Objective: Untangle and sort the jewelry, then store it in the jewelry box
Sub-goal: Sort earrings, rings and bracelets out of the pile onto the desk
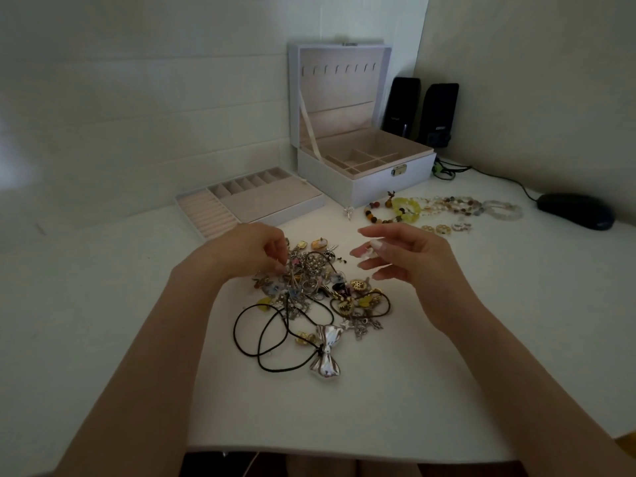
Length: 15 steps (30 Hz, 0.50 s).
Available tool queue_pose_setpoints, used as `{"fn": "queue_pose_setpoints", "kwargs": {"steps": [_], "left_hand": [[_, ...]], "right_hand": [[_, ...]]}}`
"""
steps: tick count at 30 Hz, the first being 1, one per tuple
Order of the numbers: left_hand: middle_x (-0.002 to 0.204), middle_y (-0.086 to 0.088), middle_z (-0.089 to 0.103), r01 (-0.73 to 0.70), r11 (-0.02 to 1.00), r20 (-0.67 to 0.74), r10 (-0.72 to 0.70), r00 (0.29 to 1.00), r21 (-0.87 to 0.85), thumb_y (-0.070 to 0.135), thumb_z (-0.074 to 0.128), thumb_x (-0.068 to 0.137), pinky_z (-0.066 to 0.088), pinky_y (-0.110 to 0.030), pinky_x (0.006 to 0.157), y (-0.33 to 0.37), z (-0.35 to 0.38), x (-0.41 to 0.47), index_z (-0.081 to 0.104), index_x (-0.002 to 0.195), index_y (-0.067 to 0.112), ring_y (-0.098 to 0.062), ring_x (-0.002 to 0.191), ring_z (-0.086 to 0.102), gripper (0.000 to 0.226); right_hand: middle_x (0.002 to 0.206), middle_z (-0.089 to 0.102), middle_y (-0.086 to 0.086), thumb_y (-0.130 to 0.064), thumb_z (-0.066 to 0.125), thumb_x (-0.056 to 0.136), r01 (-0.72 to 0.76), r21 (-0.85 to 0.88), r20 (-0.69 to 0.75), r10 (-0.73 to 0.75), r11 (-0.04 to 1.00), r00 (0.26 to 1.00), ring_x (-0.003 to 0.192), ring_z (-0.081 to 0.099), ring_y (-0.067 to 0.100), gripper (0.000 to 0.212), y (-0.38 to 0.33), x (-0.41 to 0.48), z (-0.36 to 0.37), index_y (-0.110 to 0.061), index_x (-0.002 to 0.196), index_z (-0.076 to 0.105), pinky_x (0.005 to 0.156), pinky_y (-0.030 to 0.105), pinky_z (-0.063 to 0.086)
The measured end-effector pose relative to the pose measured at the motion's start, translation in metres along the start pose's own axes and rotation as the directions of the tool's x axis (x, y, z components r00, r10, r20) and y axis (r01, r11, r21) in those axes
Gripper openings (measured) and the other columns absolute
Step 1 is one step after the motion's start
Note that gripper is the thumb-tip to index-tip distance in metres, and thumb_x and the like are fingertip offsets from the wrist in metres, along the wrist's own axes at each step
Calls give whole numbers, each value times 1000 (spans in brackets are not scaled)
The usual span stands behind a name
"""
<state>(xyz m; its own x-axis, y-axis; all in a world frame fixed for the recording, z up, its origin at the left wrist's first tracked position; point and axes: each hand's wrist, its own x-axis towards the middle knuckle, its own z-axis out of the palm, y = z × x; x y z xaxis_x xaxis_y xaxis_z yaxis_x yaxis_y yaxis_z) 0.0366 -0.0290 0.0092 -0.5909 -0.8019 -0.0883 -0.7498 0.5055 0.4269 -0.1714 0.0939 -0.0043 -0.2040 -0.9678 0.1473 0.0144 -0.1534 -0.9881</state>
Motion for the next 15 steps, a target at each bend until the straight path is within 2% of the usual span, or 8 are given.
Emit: {"fn": "queue_pose_setpoints", "kwargs": {"steps": [4,11,15], "left_hand": [[85,3,62,-6,1000,7,6,1000,8,16,72,81,40,-20,62,0,1,0,63,84,20,-4,67,50,11],[73,9,50,-4,1000,49,3,999,30,21,71,82,35,-19,58,4,4,0,57,80,20,-3,66,45,14],[74,9,54,-6,1000,-47,5,999,-28,24,73,80,34,-15,55,7,1,-1,58,77,19,-5,67,48,17]], "right_hand": [[89,71,15,7,52,90,-7,46,16,7,999,1000,74,70,24,25,1,0,0,-7,103,67,63,24,56],[94,67,24,11,56,86,18,0,4,-18,1000,1000,75,70,22,25,0,-1,2,-6,100,68,67,24,56],[86,69,21,10,58,85,9,-18,-11,-9,1000,1000,75,71,21,21,0,-1,3,-2,98,68,69,23,57]]}}
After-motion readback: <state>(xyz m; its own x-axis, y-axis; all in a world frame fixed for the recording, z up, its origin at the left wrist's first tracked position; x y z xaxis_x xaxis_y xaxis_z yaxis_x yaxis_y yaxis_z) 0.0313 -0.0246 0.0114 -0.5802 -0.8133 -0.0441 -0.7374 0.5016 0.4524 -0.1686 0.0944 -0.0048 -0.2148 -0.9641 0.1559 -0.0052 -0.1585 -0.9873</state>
